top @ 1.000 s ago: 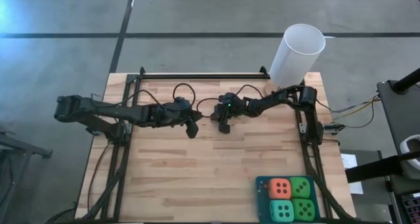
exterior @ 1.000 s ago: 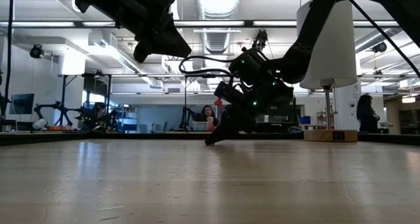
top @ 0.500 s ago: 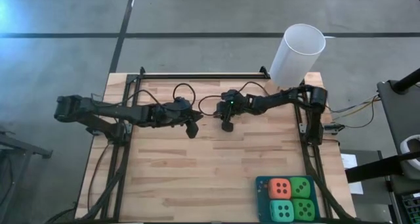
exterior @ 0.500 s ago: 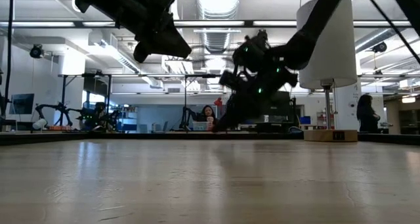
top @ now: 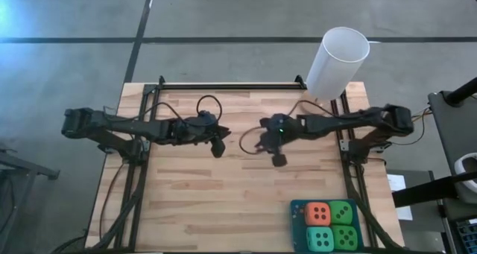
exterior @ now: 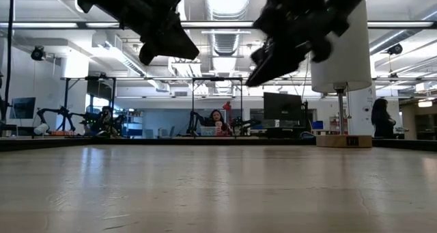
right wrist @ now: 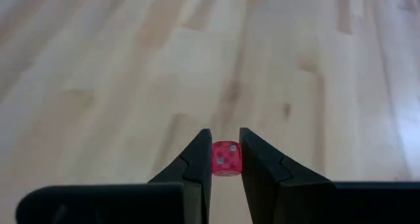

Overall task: Pick & Place Dice
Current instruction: Put the small pink die into the blue bin, then return to Home Position

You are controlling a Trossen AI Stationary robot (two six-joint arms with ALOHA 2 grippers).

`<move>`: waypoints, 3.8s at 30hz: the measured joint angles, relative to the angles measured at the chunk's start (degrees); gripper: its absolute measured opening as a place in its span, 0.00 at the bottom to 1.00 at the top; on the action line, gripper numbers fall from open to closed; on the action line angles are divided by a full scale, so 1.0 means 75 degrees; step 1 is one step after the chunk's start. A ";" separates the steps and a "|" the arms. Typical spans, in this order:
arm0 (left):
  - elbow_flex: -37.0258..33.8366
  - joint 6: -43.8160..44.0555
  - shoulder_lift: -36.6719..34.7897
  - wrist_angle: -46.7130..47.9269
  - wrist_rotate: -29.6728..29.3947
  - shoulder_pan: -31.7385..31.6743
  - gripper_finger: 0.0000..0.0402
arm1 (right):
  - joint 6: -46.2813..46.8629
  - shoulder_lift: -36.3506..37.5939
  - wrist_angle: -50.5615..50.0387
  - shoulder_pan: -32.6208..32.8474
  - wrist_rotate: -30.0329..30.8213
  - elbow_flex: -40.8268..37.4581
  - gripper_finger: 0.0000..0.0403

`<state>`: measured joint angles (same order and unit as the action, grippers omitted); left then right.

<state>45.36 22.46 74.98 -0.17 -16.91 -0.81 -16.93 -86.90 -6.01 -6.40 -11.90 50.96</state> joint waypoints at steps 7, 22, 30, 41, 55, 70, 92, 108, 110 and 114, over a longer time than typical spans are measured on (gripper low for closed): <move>0.0000 -0.0017 -0.0150 -0.0014 0.0057 0.0217 0.19 | 0.0096 0.1399 -0.0791 0.0934 -0.0019 -0.0665 0.13; 0.0000 -0.0198 -0.0233 -0.0197 0.0079 0.0404 0.19 | -0.0019 0.2538 -0.2746 0.2519 -0.2144 -0.1027 0.13; 0.0000 -0.0227 -0.0233 -0.0191 0.0334 0.0428 0.19 | -0.0145 0.2435 -0.2261 0.2754 -0.2284 -0.1532 0.13; 0.0000 -0.0427 -0.0233 -0.0194 0.0492 0.0447 0.19 | -0.0202 0.2435 -0.1247 0.3171 -0.2902 -0.2197 0.13; 0.0003 -0.0597 -0.0233 -0.0235 0.0662 0.0447 0.19 | 0.0033 0.2432 -0.0212 0.3226 -0.2890 -0.2913 0.26; 0.0004 -0.0565 -0.0233 -0.0235 0.0662 0.0447 0.19 | 0.0032 0.2162 0.0549 0.3411 -0.3060 -0.3083 0.29; 0.0006 -0.0732 -0.0419 -0.0242 0.0660 0.0470 0.18 | 0.0256 0.2093 0.0217 0.3402 -0.3016 -0.2307 0.13; -0.0322 -0.2010 -0.2064 0.0024 0.0661 0.1043 0.01 | 0.0644 0.4297 0.0194 0.3396 0.0828 -0.2040 0.02; -0.0556 -0.2027 -0.2425 -0.0001 0.0660 0.1045 0.01 | 0.0611 0.4576 0.0097 0.3407 0.1028 -0.2043 0.02; -0.1200 -0.2028 -0.3278 -0.0274 0.0662 0.1048 0.01 | 0.0604 0.5137 -0.0039 0.3402 0.1377 -0.2051 0.02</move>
<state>36.36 7.25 50.39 -2.22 -11.94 7.05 -12.40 -48.38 -6.30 19.11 -1.58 35.58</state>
